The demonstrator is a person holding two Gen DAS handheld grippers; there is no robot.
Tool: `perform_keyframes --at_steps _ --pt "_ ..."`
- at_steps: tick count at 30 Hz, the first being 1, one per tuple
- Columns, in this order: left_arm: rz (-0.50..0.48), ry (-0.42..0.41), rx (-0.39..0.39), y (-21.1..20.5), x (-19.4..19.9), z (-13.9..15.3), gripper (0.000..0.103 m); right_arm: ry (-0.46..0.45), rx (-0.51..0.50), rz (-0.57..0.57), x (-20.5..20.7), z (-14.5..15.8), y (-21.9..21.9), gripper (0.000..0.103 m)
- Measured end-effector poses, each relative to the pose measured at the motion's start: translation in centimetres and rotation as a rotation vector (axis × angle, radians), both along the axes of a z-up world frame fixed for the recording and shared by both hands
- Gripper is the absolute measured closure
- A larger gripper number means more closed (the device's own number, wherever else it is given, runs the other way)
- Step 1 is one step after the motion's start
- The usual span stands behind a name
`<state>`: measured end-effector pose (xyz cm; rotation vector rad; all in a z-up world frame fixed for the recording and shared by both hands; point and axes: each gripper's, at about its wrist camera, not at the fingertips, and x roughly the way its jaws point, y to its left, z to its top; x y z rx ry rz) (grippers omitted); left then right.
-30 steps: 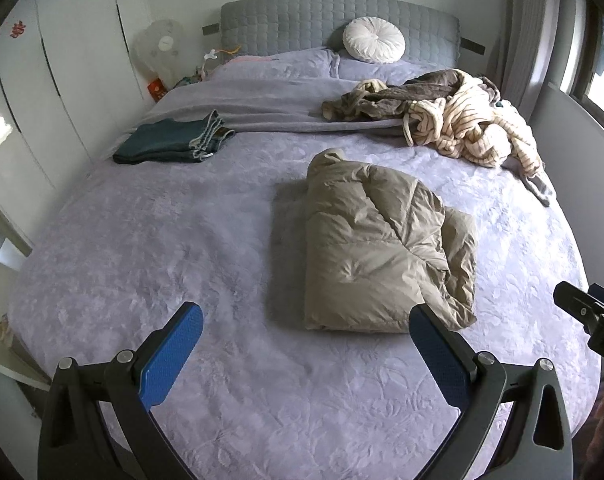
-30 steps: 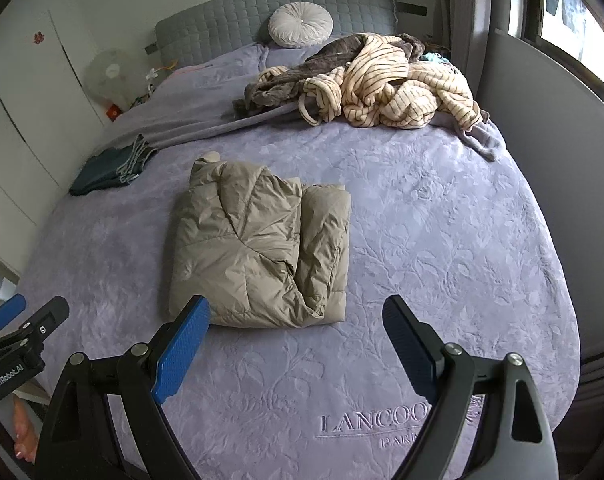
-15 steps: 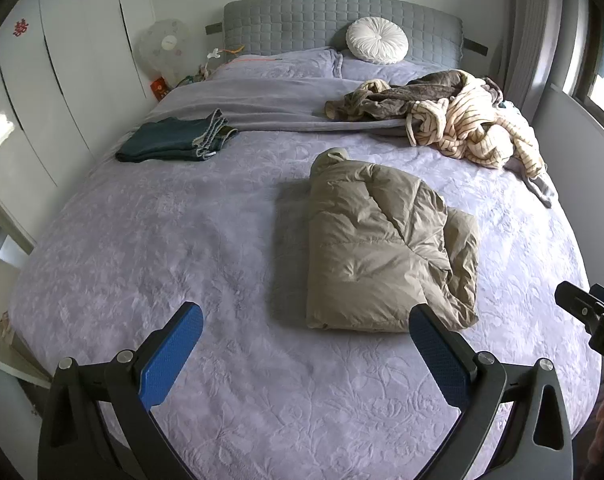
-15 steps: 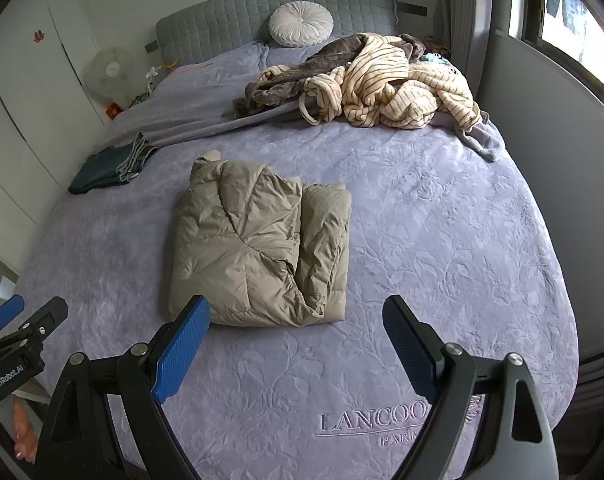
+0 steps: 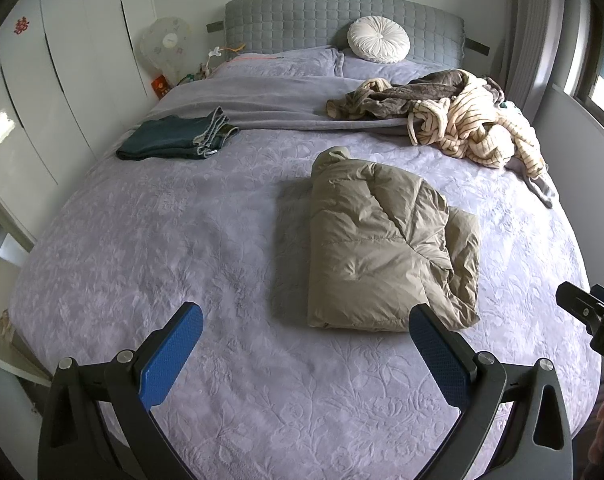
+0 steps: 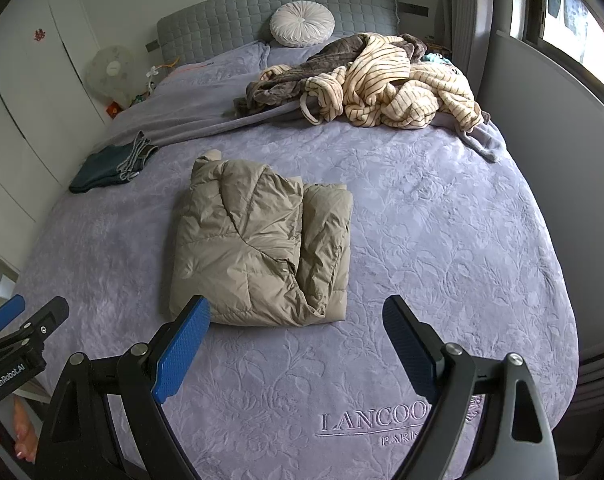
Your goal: Fold large clothes
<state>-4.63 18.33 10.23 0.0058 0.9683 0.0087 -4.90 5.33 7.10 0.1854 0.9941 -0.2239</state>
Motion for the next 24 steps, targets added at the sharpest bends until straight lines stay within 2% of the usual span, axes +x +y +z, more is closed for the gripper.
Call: perform_keyframes --at_steps 24 --pt "0.001 -0.001 0.0 -0.17 -0.03 0.02 0.0 0.002 0.0 0.006 -0.12 0.45 0.29 0.013"
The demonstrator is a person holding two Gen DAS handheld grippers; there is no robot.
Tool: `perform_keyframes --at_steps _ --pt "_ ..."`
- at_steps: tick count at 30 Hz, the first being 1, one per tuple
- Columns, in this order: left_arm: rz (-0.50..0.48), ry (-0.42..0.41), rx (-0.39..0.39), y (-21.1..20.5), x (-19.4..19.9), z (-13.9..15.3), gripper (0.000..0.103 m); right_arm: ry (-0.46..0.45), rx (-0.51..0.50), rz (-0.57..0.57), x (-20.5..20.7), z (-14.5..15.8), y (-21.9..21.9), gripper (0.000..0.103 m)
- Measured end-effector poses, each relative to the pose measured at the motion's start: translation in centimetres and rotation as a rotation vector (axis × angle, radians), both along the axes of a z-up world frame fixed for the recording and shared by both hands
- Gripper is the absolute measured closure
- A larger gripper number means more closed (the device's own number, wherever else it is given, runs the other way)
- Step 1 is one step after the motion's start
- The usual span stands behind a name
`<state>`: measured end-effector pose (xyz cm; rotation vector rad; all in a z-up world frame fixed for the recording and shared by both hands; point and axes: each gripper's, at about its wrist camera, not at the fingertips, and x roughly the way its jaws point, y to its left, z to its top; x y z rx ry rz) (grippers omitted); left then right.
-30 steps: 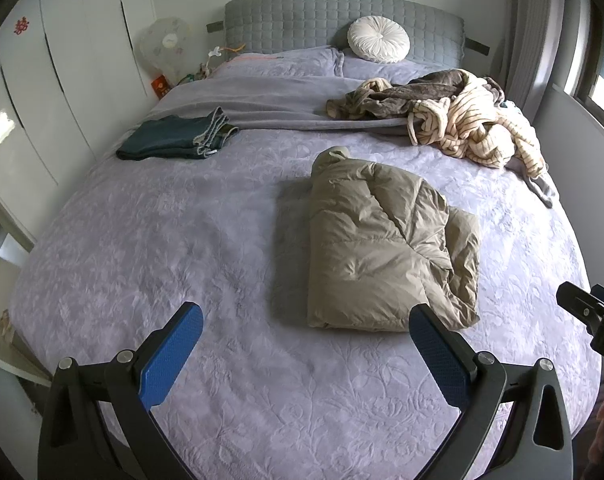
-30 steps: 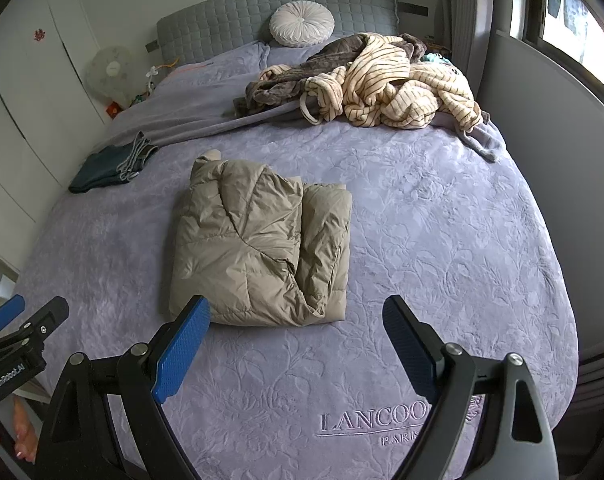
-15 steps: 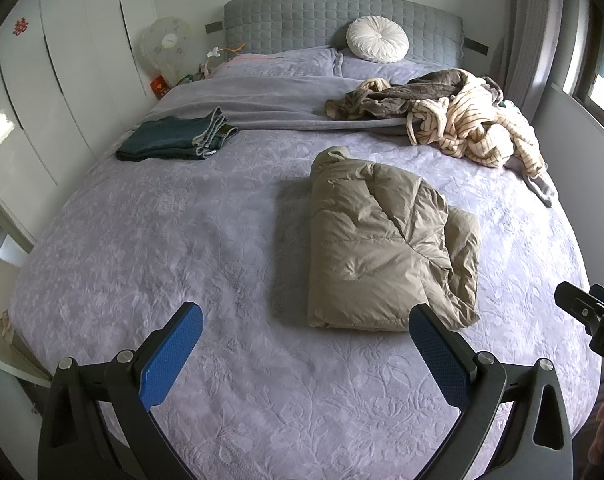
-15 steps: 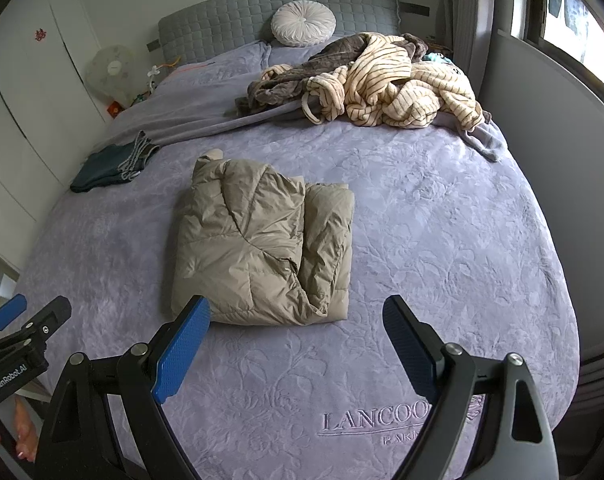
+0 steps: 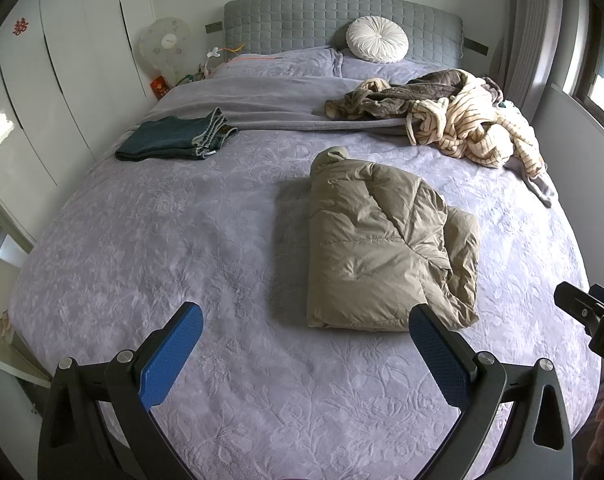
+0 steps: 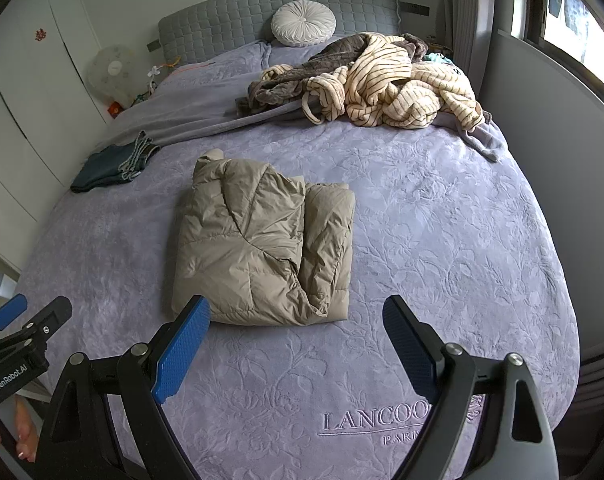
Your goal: Fold large clothes
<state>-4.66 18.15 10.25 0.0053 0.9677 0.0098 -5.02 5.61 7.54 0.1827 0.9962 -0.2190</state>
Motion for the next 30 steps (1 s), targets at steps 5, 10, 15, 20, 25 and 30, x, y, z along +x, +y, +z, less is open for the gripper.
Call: perform_keyframes --at_steps 5,10,15,20,25,30 --pt "-0.003 0.001 0.0 0.08 0.07 0.02 0.0 0.0 0.001 0.001 0.02 0.02 0.01 0.013" --pt "-0.002 0.001 -0.001 0.02 0.07 0.01 0.0 0.0 0.0 0.0 0.09 -0.13 -0.04 0.013" --pt "-0.001 0.001 0.0 0.0 0.05 0.02 0.0 0.0 -0.001 0.0 0.12 -0.11 -0.04 0.013" --pt "-0.001 0.0 0.0 -0.03 0.03 0.04 0.0 0.0 -0.001 0.002 0.08 0.1 0.09 0.013" --pt "-0.001 0.001 0.002 0.08 0.04 0.07 0.0 0.0 0.0 0.001 0.14 -0.07 -0.07 0.013" --pt "-0.001 0.0 0.001 -0.01 0.08 0.05 0.0 0.0 -0.001 0.003 0.08 0.18 0.1 0.013"
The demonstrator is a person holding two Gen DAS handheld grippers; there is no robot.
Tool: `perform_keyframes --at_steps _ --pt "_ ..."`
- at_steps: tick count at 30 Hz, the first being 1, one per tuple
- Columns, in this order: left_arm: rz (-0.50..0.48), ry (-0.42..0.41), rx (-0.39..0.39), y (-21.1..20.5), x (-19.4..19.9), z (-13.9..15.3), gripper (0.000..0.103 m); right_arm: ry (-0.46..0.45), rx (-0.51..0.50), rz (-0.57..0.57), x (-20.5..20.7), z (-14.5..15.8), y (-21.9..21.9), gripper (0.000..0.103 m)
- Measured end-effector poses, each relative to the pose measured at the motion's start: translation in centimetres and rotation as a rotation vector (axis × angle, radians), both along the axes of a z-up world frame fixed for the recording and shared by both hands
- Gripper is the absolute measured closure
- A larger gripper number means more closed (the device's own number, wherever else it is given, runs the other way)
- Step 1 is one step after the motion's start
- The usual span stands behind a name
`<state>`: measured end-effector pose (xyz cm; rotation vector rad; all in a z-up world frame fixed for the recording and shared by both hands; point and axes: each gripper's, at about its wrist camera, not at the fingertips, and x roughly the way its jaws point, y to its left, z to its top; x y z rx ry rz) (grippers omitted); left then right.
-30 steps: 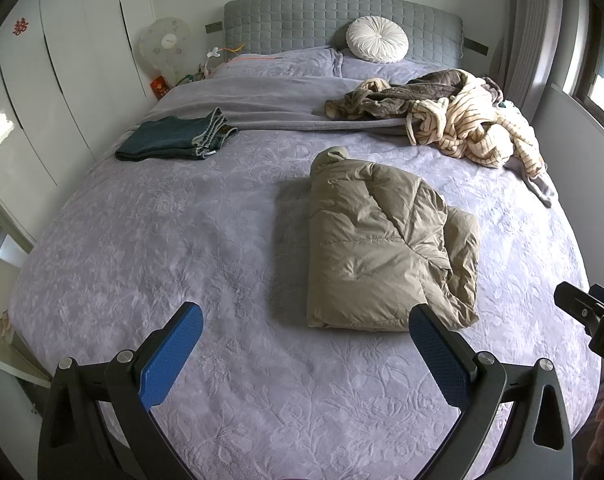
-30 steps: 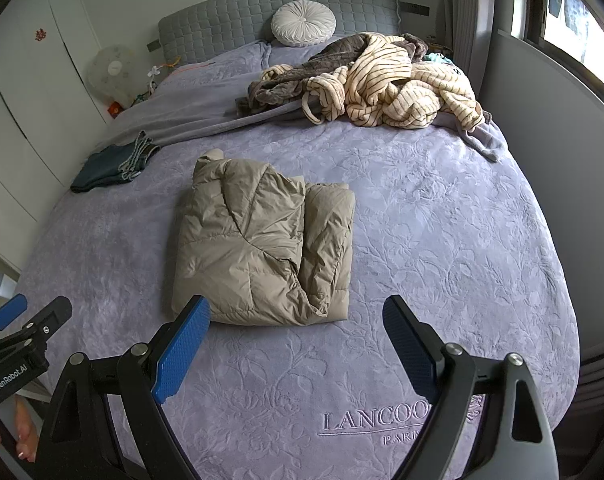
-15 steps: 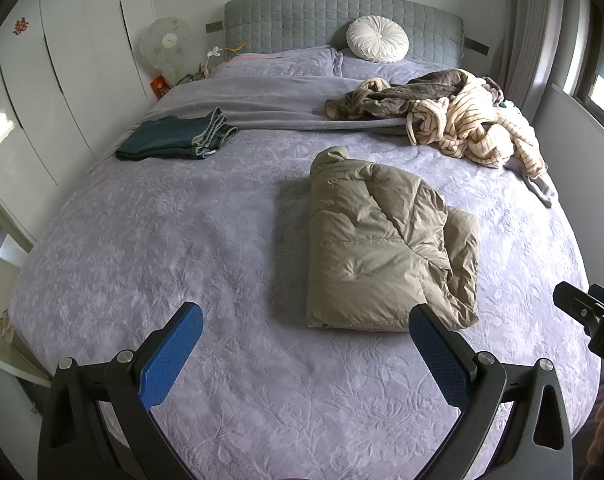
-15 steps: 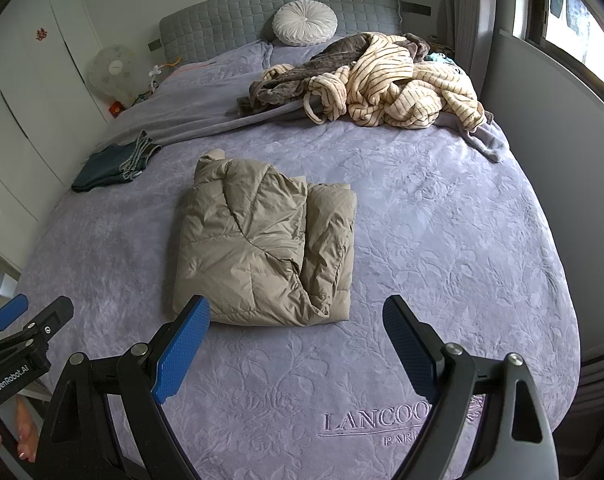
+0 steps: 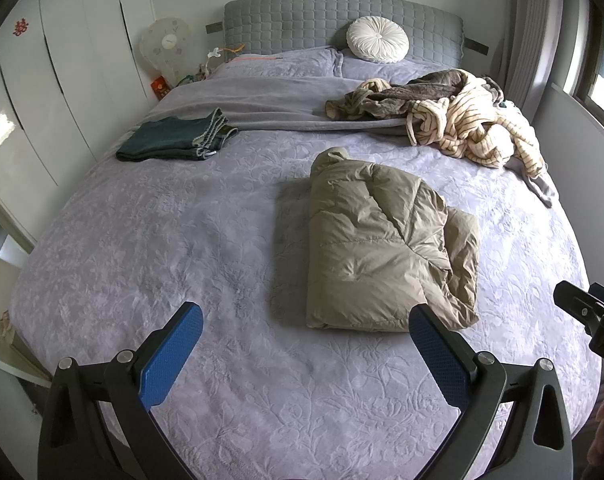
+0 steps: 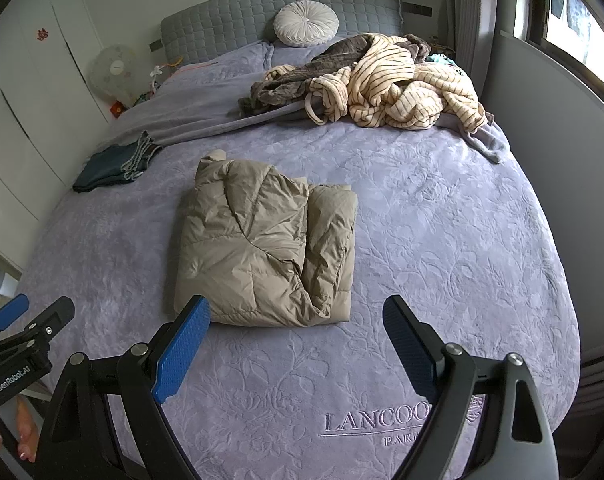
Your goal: Fold large clothes
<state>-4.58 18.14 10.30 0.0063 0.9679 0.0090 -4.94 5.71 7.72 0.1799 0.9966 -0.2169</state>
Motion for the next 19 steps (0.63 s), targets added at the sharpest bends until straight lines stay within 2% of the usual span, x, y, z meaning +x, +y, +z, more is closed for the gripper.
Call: perform_keyframes --at_steps 19 --pt "0.008 -0.014 -0.006 0.21 -0.74 0.01 0.0 -0.001 0.0 -0.007 -0.04 -0.15 0.09 0.013"
